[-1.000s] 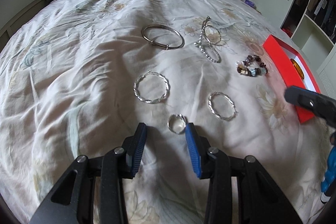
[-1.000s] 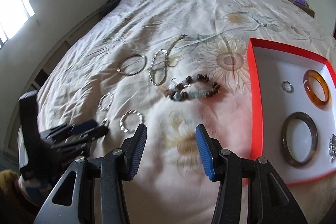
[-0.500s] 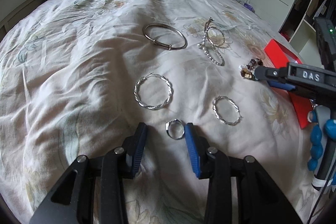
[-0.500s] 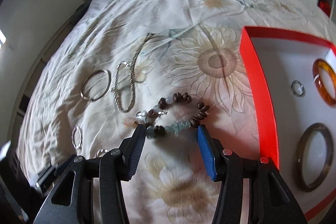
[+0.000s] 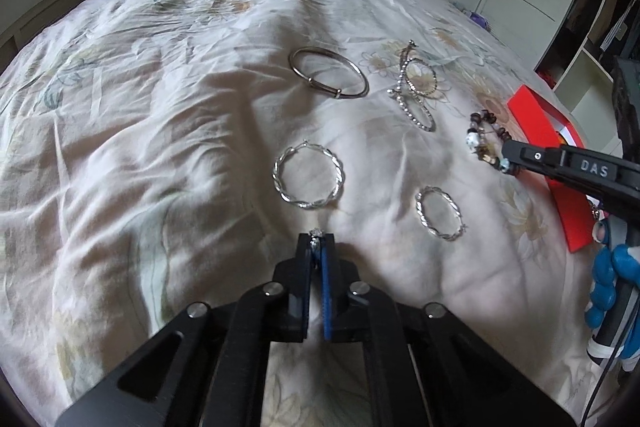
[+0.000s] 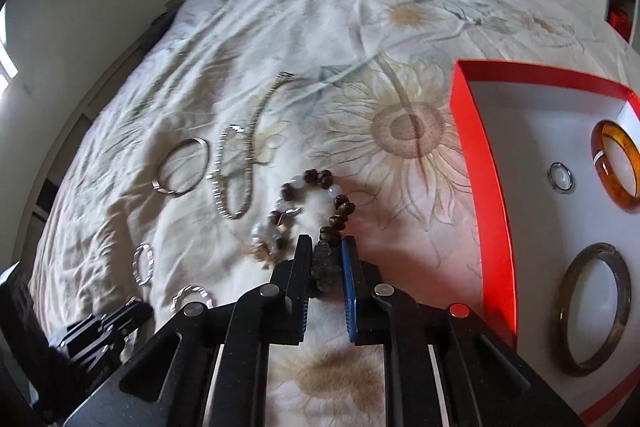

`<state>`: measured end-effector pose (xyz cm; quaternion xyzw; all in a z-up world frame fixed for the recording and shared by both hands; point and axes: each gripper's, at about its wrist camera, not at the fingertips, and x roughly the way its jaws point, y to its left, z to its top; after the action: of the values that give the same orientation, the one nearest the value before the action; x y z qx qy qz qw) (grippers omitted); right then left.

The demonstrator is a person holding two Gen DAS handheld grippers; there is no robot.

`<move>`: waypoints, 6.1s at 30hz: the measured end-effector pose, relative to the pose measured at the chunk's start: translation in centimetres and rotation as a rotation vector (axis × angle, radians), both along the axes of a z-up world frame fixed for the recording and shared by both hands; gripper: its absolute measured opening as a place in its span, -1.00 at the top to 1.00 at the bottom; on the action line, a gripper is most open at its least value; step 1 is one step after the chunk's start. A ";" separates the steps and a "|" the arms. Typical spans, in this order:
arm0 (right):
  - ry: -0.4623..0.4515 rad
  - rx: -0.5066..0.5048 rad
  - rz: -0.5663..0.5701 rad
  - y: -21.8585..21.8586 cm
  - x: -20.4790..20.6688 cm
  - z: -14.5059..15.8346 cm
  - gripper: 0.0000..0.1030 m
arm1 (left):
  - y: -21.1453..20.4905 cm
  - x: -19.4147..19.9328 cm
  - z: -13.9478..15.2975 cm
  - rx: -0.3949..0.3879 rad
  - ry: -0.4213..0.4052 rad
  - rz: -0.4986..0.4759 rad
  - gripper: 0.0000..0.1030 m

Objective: Organize jewelry

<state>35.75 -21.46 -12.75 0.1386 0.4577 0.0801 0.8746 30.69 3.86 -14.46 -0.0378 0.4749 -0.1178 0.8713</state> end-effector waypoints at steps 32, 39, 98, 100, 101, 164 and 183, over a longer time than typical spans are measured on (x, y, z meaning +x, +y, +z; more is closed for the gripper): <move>-0.226 -0.003 0.025 -10.3 -10.5 13.0 0.72 | -13.0 -5.0 10.9 -0.041 -0.106 -0.179 0.93; -0.218 -0.034 -0.049 -16.9 -8.5 11.4 0.72 | -22.6 -1.7 10.4 -0.077 -0.089 -0.289 0.93; -0.126 -0.313 -0.221 -16.6 -24.1 11.8 -0.20 | -25.6 -10.2 12.2 -0.073 -0.028 -0.295 0.89; -0.146 -0.336 -0.212 -15.4 -25.7 12.9 -0.21 | -24.2 -11.4 12.9 -0.074 -0.036 -0.276 0.89; -0.155 -0.344 -0.210 -15.0 -26.4 13.2 -0.23 | -23.4 -12.2 13.3 -0.073 -0.041 -0.265 0.89; -0.280 -0.180 0.192 1.4 -26.5 15.4 -0.17 | 2.1 -19.3 12.1 -0.053 -0.079 0.100 0.89; -0.089 -0.092 0.375 6.0 -7.5 2.5 -0.09 | 0.9 1.9 1.4 -0.084 0.049 0.110 0.89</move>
<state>28.20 -15.49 -10.24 0.0070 0.4397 0.2267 0.8690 32.54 4.81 -13.05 -0.1030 0.4881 -0.0887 0.8621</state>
